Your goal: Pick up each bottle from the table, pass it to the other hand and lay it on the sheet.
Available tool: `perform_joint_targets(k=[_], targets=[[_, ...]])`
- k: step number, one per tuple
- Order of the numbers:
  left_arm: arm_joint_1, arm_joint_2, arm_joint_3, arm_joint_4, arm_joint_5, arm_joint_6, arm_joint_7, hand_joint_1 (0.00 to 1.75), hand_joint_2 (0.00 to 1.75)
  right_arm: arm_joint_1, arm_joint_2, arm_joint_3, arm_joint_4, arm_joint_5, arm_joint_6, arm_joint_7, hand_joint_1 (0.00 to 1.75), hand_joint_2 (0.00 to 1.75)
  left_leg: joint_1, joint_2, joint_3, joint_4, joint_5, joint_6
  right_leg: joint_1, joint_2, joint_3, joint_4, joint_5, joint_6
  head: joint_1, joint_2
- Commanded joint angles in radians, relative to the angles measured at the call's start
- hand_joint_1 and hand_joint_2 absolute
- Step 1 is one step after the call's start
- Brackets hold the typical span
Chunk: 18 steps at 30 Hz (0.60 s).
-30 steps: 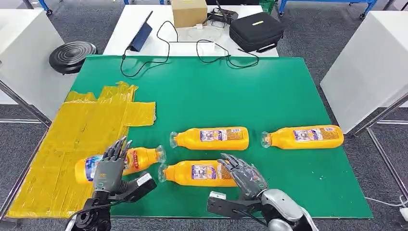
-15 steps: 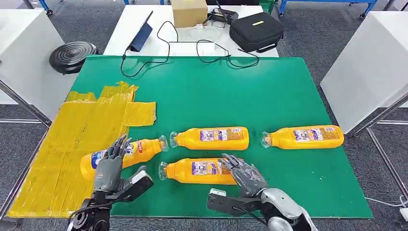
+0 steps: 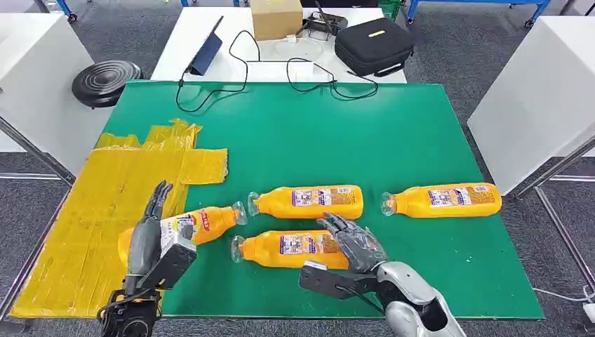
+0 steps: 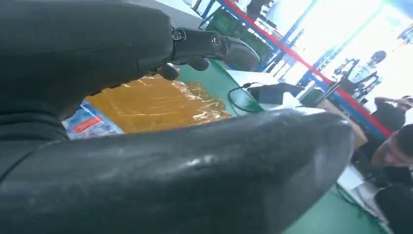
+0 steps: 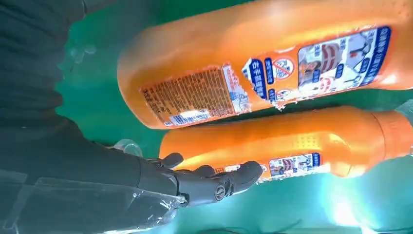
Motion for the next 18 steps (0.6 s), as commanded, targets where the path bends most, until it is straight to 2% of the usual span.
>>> perform_joint_targets(k=[1,3,5,18], targets=[[-0.004,0.007,-0.028,-0.021,0.035,0.015,-0.003,0.0,0.0,-0.049,0.004,0.012,0.086,-0.004,0.001,0.003,0.0,1.75,0.0,0.002,0.004,-0.001,-0.001,0.001,0.001,0.0,0.003,-0.001,0.0,-0.003,0.0,0.0],[0.0,0.005,-0.028,-0.038,0.058,0.02,-0.003,0.0,0.0,-0.055,0.004,0.02,0.101,-0.007,0.0,0.003,0.0,1.75,0.001,0.004,0.009,-0.002,-0.002,0.002,0.002,0.0,0.009,-0.003,-0.001,-0.006,0.0,0.0],[0.006,-0.004,-0.026,-0.053,0.069,0.017,0.0,0.0,0.0,-0.062,-0.002,0.042,0.121,-0.01,-0.003,0.004,0.0,1.75,0.0,0.003,0.003,0.0,-0.001,0.001,0.001,0.001,0.003,-0.001,0.0,-0.003,0.0,0.0],[0.005,0.005,-0.024,-0.058,0.097,0.024,-0.005,0.0,0.0,-0.041,0.014,0.108,0.227,0.017,0.045,0.042,0.0,1.75,0.001,0.002,0.005,-0.002,-0.001,0.001,0.001,0.0,0.005,-0.002,0.0,-0.003,0.0,0.0]])
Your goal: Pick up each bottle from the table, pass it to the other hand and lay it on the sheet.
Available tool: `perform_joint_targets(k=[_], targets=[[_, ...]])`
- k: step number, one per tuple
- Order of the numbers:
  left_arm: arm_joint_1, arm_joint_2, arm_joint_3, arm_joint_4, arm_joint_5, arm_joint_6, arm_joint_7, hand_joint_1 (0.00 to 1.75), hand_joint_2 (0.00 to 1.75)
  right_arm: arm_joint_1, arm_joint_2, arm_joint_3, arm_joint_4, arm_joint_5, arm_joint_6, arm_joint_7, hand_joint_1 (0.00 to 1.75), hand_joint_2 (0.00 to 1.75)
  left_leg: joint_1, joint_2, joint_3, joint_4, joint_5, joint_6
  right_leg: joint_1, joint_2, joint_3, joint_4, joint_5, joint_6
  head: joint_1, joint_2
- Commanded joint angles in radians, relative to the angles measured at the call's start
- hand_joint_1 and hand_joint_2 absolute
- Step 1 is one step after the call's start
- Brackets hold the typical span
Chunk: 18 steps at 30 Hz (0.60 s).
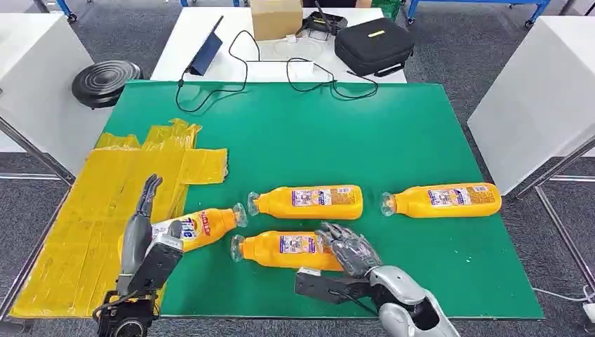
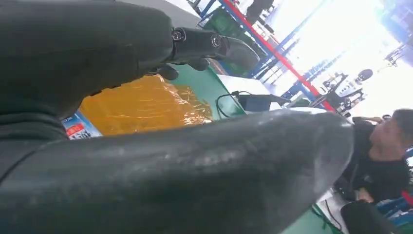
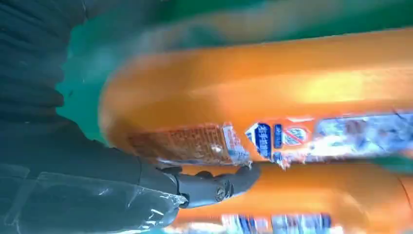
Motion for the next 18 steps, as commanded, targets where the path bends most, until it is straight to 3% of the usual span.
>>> perform_joint_targets(k=[1,10,18], targets=[[-0.006,0.006,-0.016,0.012,0.006,0.002,0.0,0.0,0.0,-0.026,0.011,0.055,0.134,0.003,0.011,0.006,0.0,1.75,0.0,0.001,0.003,-0.001,-0.001,0.001,0.001,-0.001,0.004,-0.002,0.0,-0.003,0.0,0.0],[-0.006,0.006,-0.017,0.011,0.009,0.003,0.0,0.0,0.0,-0.029,0.013,0.054,0.143,0.005,0.016,0.007,0.0,1.75,0.0,0.001,0.006,-0.002,-0.001,0.001,0.001,-0.001,0.006,-0.002,0.0,-0.003,0.0,0.0],[-0.003,0.007,-0.032,-0.003,0.034,0.008,0.009,0.0,0.0,-0.076,0.063,0.097,0.316,0.111,-0.012,0.038,0.0,1.75,0.001,0.002,0.008,-0.002,-0.001,0.001,0.002,0.0,0.007,-0.003,0.0,-0.003,0.0,0.0]])
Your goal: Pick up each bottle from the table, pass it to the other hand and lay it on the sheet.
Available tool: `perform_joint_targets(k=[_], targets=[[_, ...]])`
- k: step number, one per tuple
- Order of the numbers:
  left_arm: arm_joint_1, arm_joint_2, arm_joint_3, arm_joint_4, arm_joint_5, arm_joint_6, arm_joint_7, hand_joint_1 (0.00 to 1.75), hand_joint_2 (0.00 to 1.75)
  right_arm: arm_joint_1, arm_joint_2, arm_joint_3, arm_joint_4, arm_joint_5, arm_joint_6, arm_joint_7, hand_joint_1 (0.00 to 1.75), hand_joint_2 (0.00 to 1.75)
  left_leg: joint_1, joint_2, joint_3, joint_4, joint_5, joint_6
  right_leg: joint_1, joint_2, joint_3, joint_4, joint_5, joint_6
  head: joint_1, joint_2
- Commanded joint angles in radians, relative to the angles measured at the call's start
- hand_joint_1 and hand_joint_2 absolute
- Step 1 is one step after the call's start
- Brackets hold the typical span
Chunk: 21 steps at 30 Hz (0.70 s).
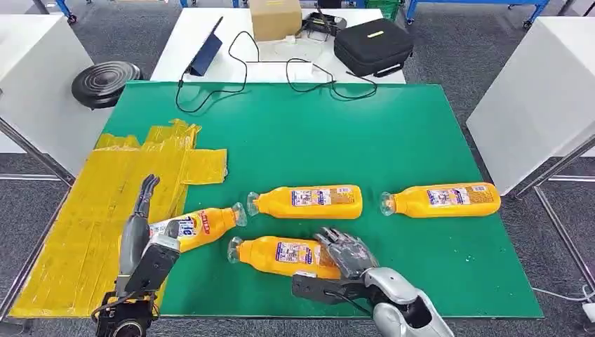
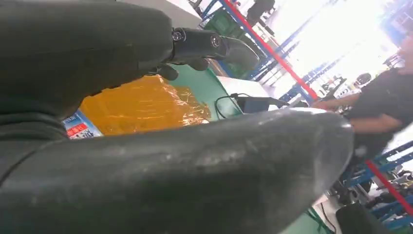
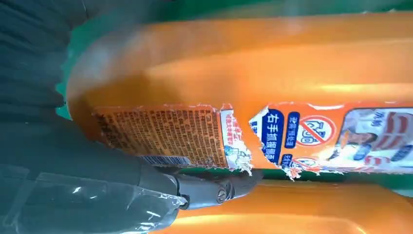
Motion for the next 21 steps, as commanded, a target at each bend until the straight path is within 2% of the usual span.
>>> perform_joint_targets(k=[1,3,4,5,10,12,14,21], targets=[[-0.009,0.005,-0.032,0.005,0.024,0.003,0.011,0.0,0.0,-0.055,0.044,0.08,0.259,0.11,-0.023,0.038,0.0,1.75,0.001,0.002,0.007,-0.003,-0.001,0.001,0.002,-0.001,0.006,-0.003,0.0,-0.004,0.0,0.0],[-0.007,0.003,-0.032,-0.003,0.026,0.003,0.015,0.0,0.0,-0.062,0.049,0.092,0.306,0.138,-0.019,0.048,0.0,1.75,0.001,0.002,0.007,-0.003,-0.001,0.001,0.002,0.0,0.007,-0.004,0.0,-0.004,0.0,0.0],[-0.004,0.001,-0.029,-0.007,0.027,0.005,0.017,0.0,0.0,-0.068,0.054,0.099,0.339,0.156,-0.024,0.049,1.61,1.75,0.001,0.002,0.007,-0.002,0.0,0.0,0.002,0.0,0.006,-0.003,0.0,-0.003,0.0,0.0],[0.0,-0.002,-0.024,-0.011,0.026,0.011,0.017,0.0,0.0,-0.074,0.058,0.102,0.369,0.156,-0.027,0.049,1.75,1.75,0.001,0.001,0.008,-0.003,0.0,0.001,0.002,-0.001,0.008,-0.004,0.0,-0.003,0.0,0.0],[0.014,-0.005,0.002,-0.019,0.055,0.024,0.021,0.0,0.0,-0.103,0.067,0.112,0.446,0.162,-0.033,0.018,1.75,1.75,0.001,0.008,0.012,-0.003,-0.002,-0.001,0.002,0.005,0.01,-0.004,0.002,-0.005,0.0,0.0],[0.017,-0.005,0.004,-0.02,0.056,0.027,0.02,0.0,0.0,-0.107,0.066,0.118,0.452,0.167,-0.032,0.016,1.75,1.75,0.001,0.008,0.016,-0.002,-0.003,-0.003,0.002,0.006,0.01,-0.003,0.001,-0.003,0.0,0.0],[0.022,-0.008,0.006,-0.023,0.06,0.034,0.016,0.0,0.0,-0.123,0.066,0.144,0.488,0.181,-0.034,0.012,1.75,1.75,0.002,0.009,0.022,-0.002,-0.009,-0.003,0.004,0.007,0.007,-0.002,-0.004,-0.008,0.0,0.0],[0.012,-0.018,0.007,-0.011,0.074,0.038,0.009,0.0,0.0,-0.149,0.065,0.202,0.595,0.196,-0.049,-0.003,1.75,1.75,0.003,0.011,0.028,-0.005,-0.01,-0.002,0.005,0.009,0.013,-0.006,-0.004,-0.008,0.0,0.0]])
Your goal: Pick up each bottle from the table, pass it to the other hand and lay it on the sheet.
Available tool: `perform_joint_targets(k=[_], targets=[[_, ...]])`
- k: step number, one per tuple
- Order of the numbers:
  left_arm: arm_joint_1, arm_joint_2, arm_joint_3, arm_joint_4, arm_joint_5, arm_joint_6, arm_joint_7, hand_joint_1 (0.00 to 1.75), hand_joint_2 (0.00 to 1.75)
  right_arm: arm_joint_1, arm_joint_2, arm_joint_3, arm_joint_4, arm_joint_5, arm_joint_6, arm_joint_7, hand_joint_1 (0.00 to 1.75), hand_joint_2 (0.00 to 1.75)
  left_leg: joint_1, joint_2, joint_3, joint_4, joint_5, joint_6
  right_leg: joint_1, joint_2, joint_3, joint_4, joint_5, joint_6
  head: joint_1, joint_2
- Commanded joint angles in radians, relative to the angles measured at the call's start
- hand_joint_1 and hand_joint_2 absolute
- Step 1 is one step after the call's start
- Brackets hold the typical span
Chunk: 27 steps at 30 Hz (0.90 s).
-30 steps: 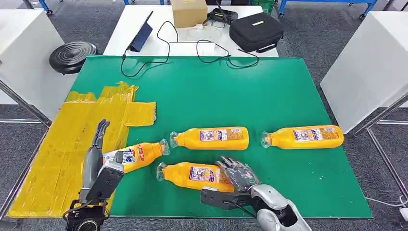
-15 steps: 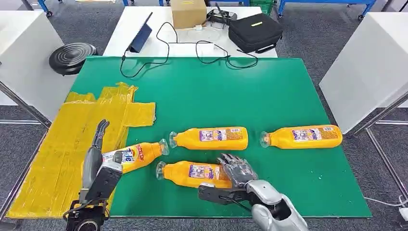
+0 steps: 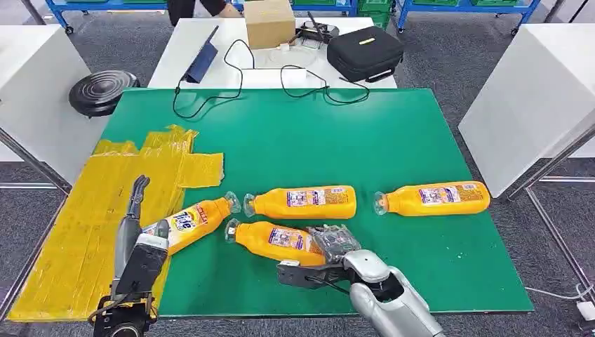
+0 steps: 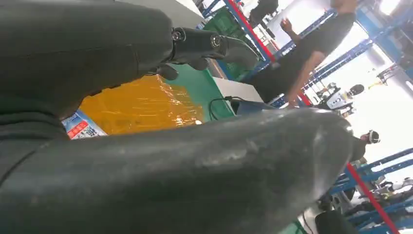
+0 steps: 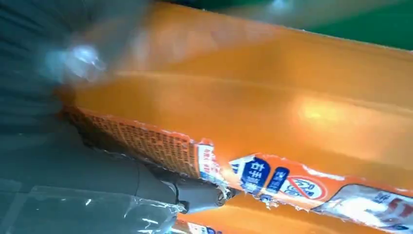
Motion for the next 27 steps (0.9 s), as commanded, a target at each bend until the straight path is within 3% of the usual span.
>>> perform_joint_targets(k=[1,3,4,5,6,7,8,9,10,11,12,13,15,16,19,20,21,23,24,27], targets=[[-0.009,-0.018,0.015,0.028,0.012,-0.001,-0.008,0.0,0.0,0.006,-0.01,0.113,0.269,0.021,-0.009,-0.007,1.75,1.75,0.001,-0.001,0.0,-0.002,0.003,0.0,0.002,-0.003,0.001,-0.003,0.003,-0.003,0.0,0.0],[-0.013,-0.022,0.016,0.035,0.02,0.0,-0.012,0.0,0.0,0.008,-0.008,0.108,0.283,0.012,-0.019,-0.014,1.75,1.75,0.003,0.003,0.001,-0.002,0.001,-0.001,0.003,0.0,0.001,-0.003,0.004,-0.004,0.0,0.0],[-0.012,-0.024,0.017,0.034,0.041,-0.003,-0.016,0.0,0.0,0.012,-0.007,0.092,0.282,-0.01,-0.03,-0.027,1.75,1.75,0.004,0.005,0.008,0.0,-0.004,-0.001,0.005,0.004,0.007,-0.001,0.0,-0.005,0.001,0.0],[-0.011,-0.026,0.019,0.035,0.062,-0.006,-0.019,0.0,0.0,0.019,-0.007,0.065,0.272,-0.048,-0.035,-0.045,1.75,1.75,0.004,0.001,-0.004,-0.004,0.004,0.0,0.005,-0.002,-0.004,-0.005,0.007,-0.007,0.0,0.0],[-0.011,-0.028,0.021,0.036,0.079,-0.009,-0.021,0.0,0.0,0.025,-0.01,0.047,0.256,-0.075,-0.035,-0.059,1.75,1.75,0.003,0.007,0.015,0.002,-0.008,-0.001,0.004,0.006,0.012,0.002,-0.002,-0.006,0.0,0.0],[-0.011,-0.027,0.022,0.039,0.083,-0.007,-0.023,0.0,0.0,0.023,-0.021,0.045,0.235,-0.085,-0.022,-0.064,1.75,1.75,0.004,0.006,0.004,0.003,-0.005,-0.001,0.005,0.003,0.002,0.003,0.001,-0.008,0.0,0.0],[-0.011,-0.027,0.022,0.039,0.083,-0.007,-0.023,0.0,0.0,0.023,-0.021,0.045,0.235,-0.085,-0.022,-0.064,1.75,1.75,0.005,0.009,0.011,0.005,-0.01,-0.002,0.006,0.006,0.008,0.004,-0.003,-0.008,0.0,0.0],[-0.011,-0.027,0.022,0.039,0.083,-0.007,-0.023,0.0,0.0,0.023,-0.021,0.045,0.235,-0.085,-0.022,-0.064,1.75,1.75,0.005,0.007,0.003,0.005,-0.007,-0.001,0.006,0.004,0.0,0.005,-0.001,-0.009,0.001,0.0],[-0.01,-0.028,0.021,0.04,0.09,-0.009,-0.025,0.0,0.0,0.027,-0.022,0.038,0.225,-0.095,-0.021,-0.066,1.75,1.75,0.006,0.008,0.007,0.003,-0.007,-0.002,0.007,0.005,0.004,0.002,-0.001,-0.008,0.0,0.0],[-0.01,-0.033,0.027,0.038,0.146,-0.028,-0.025,0.0,0.0,0.042,-0.023,-0.002,0.188,-0.151,-0.024,-0.086,1.75,1.75,0.005,0.005,-0.003,0.001,-0.001,-0.001,0.006,0.0,-0.005,0.001,0.003,-0.009,0.0,0.0],[-0.009,-0.04,0.035,0.036,0.232,-0.057,-0.025,0.0,0.0,0.061,-0.037,-0.045,0.114,-0.208,-0.029,-0.093,1.75,1.75,0.006,0.006,0.003,-0.001,-0.001,-0.002,0.007,0.003,0.001,-0.002,0.003,-0.008,0.0,0.0],[-0.006,-0.04,0.046,0.035,0.307,-0.086,-0.02,0.0,0.0,0.076,-0.055,-0.074,0.037,-0.241,-0.033,-0.096,1.75,1.75,0.006,0.003,0.0,-0.002,0.0,-0.002,0.007,-0.001,-0.001,-0.003,0.003,-0.009,0.0,0.0],[0.001,-0.043,0.066,0.028,0.469,-0.15,-0.026,0.0,0.0,0.115,-0.079,-0.154,-0.132,-0.341,-0.008,-0.111,1.75,1.75,0.006,0.006,0.012,0.001,-0.005,-0.003,0.007,0.003,0.01,0.0,-0.001,-0.008,0.0,0.0],[0.006,-0.043,0.082,0.024,0.574,-0.191,-0.03,0.0,0.0,0.142,-0.097,-0.197,-0.249,-0.4,0.014,-0.118,1.75,1.75,0.006,0.002,0.004,-0.001,-0.001,-0.003,0.007,-0.002,0.004,-0.001,0.001,-0.009,0.0,0.0],[0.015,-0.044,0.092,0.004,0.774,-0.268,-0.048,0.0,0.0,0.19,-0.114,-0.296,-0.478,-0.565,0.027,-0.16,1.75,1.75,0.005,-0.002,0.013,0.001,-0.004,-0.002,0.006,-0.002,0.014,0.001,-0.004,-0.005,0.001,0.0],[0.015,-0.043,0.089,0.0,0.828,-0.288,-0.046,0.0,0.0,0.199,-0.118,-0.313,-0.526,-0.603,0.026,-0.171,1.75,1.75,0.004,-0.008,0.004,-0.001,-0.001,0.0,0.006,-0.01,0.007,-0.002,-0.003,-0.006,0.001,0.0],[0.015,-0.039,0.085,-0.002,0.831,-0.288,-0.046,0.0,0.0,0.201,-0.125,-0.318,-0.551,-0.616,0.034,-0.163,1.75,1.75,0.004,-0.005,0.01,0.001,-0.004,-0.001,0.005,-0.005,0.015,0.001,-0.005,-0.003,0.001,0.0],[0.015,-0.037,0.077,-0.004,0.871,-0.303,-0.049,0.0,0.0,0.205,-0.123,-0.325,-0.565,-0.641,0.03,-0.171,1.75,1.75,0.003,-0.006,-0.001,0.002,0.0,0.001,0.003,-0.006,0.014,0.002,-0.002,-0.001,0.001,0.0],[0.011,-0.029,0.06,-0.003,0.926,-0.327,-0.049,0.0,1.75,0.205,-0.127,-0.328,-0.585,-0.653,0.009,-0.179,1.75,1.75,0.003,-0.006,-0.004,0.002,0.0,0.001,0.003,-0.007,0.012,0.002,-0.002,-0.001,-0.001,0.0],[-0.011,-0.018,0.019,0.016,1.071,-0.405,-0.026,0.0,1.75,0.206,-0.134,-0.336,-0.631,-0.69,-0.002,-0.182,1.75,1.75,0.003,-0.009,-0.009,0.002,0.001,0.0,0.003,-0.009,0.007,0.001,-0.003,0.0,0.0,0.0]])
